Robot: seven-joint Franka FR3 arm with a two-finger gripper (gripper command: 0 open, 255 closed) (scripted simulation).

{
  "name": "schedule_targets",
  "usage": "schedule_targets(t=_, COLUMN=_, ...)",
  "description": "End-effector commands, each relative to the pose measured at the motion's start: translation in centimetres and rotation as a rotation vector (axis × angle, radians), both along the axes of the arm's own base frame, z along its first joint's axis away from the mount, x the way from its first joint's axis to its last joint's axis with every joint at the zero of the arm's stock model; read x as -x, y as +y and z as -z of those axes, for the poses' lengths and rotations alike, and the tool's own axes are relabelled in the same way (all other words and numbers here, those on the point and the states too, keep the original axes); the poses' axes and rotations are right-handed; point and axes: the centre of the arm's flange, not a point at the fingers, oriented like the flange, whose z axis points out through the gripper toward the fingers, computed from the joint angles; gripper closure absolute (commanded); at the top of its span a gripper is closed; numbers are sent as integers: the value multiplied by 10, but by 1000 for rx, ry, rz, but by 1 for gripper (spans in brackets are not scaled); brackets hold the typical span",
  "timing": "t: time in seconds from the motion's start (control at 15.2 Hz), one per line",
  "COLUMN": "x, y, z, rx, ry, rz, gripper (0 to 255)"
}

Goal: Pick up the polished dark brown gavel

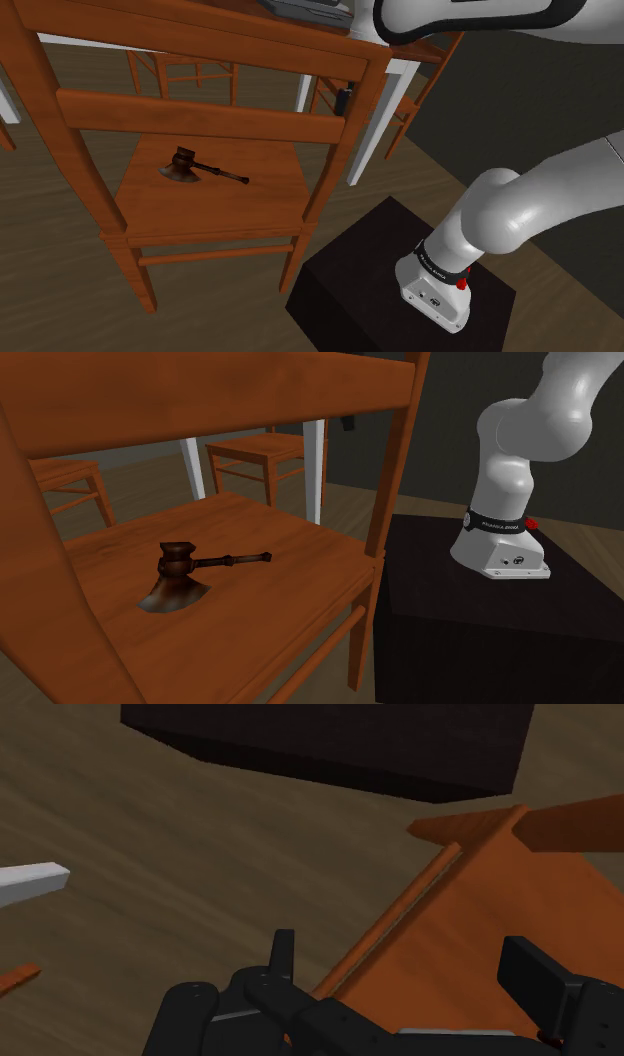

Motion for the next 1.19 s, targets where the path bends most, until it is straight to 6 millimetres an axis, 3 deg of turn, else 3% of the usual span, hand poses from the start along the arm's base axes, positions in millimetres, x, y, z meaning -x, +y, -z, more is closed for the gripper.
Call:
schedule_targets(t=0.0, x=-19, y=13, z=14, rx=-7, ry=-9, rz=-57, gripper=0)
schedule_targets(t=0.59, x=-82, y=92, z=66, rx=-36, ry=-40, rz=-307, gripper=0)
schedule_targets(t=1.12, x=-121, y=174, z=108, rx=-62, ry=-68, rz=-528, gripper=0)
